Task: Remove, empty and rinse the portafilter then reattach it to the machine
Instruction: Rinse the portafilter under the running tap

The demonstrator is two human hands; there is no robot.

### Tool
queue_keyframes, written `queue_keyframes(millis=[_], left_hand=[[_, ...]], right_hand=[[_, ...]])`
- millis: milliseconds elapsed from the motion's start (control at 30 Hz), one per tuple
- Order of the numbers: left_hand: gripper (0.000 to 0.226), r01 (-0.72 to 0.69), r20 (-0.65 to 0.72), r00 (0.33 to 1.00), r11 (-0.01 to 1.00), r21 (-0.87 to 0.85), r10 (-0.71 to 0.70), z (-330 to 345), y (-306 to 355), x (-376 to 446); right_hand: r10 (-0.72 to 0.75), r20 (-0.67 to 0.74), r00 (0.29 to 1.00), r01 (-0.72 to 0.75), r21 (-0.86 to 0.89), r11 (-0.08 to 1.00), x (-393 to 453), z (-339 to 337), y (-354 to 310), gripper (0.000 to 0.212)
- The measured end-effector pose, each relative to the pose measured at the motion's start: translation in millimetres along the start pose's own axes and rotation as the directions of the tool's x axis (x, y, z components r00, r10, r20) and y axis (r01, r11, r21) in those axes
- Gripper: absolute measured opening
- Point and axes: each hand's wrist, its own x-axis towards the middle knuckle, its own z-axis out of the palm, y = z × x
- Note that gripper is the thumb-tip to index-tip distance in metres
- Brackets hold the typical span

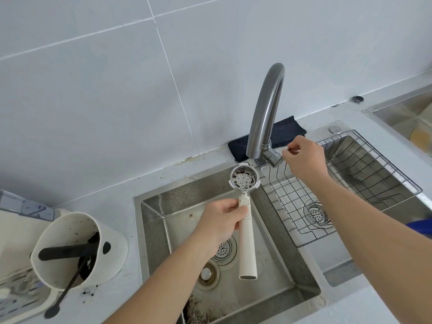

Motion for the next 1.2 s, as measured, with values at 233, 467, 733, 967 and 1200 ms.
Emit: queue_keyframes(millis=[233, 467, 733, 967, 1200], left_hand=[[0.018, 0.000, 0.003, 1.000, 1.000, -0.020, 0.000, 0, -1, -1], [0.017, -0.006, 0.014, 1.000, 1.000, -0.019, 0.007, 1, 2, -2], [0.017, -0.019, 0.060, 0.998, 0.996, -0.089, 0.025, 6, 5, -4], [0.012, 0.097, 0.102, 0.991, 0.982, -0.161, -0.081, 11, 8, -1], [0.017, 0.231, 0.106, 0.971, 0.956, -0.181, -0.214, 8, 16, 1]], right_hand=[[0.007, -0.006, 1.000, -0.007, 0.008, 1.000, -2, 0, 0, 0.007], [0.031, 0.000, 1.000, -0.031, 0.011, 0.999, -4, -1, 1, 0.008], [0.049, 0.020, 0.999, -0.049, 0.019, 0.999, -6, -4, -3, 0.008], [0.054, 0.015, 0.998, -0.055, 0.033, 0.998, -8, -4, -5, 0.009], [0.058, 0.018, 0.998, -0.058, 0.020, 0.998, -7, -4, -5, 0.008]])
